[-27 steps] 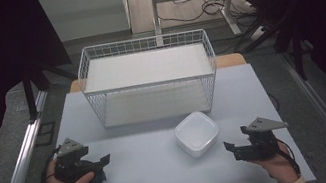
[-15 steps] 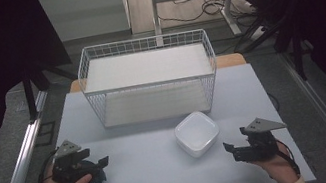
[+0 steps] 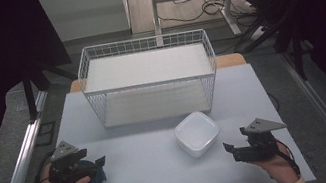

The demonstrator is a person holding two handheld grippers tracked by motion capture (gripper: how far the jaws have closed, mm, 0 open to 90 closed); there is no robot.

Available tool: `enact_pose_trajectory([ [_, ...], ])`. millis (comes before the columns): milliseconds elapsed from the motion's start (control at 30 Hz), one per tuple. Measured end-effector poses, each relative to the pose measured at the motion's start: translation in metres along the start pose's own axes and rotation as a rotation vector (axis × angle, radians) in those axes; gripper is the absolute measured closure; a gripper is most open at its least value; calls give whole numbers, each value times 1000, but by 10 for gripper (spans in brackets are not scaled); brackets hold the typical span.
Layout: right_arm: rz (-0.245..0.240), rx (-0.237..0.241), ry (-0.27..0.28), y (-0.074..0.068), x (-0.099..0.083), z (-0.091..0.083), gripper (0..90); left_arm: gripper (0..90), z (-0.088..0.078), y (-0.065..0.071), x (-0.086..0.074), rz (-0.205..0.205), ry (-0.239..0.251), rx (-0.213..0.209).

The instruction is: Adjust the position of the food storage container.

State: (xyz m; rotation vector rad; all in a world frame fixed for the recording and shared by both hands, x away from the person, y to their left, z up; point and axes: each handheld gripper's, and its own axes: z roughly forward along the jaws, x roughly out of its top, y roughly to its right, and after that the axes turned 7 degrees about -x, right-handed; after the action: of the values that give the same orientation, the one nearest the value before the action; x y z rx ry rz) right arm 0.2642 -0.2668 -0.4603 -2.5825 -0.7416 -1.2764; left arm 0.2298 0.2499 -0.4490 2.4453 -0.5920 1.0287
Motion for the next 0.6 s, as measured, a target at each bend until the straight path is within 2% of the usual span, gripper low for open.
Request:
enact_pose_trajectory([
  [100, 3, -1, 3, 1, 0, -1, 187, 376, -6, -3, 1, 18, -12, -14],
  [233, 5, -6, -5, 2, 1, 0, 187, 407, -20, -6, 4, 29, -6, 3],
  [367, 13, -17, 6, 4, 2, -5, 187, 438, -32, -10, 2, 22, 2, 27],
  [433, 14, -19, 6, 4, 2, -6, 188, 464, -44, -18, -3, 3, -10, 59],
  [600, 6, -16, -18, 1, 2, -3, 189, 681, -61, -35, -16, -25, -57, 82],
])
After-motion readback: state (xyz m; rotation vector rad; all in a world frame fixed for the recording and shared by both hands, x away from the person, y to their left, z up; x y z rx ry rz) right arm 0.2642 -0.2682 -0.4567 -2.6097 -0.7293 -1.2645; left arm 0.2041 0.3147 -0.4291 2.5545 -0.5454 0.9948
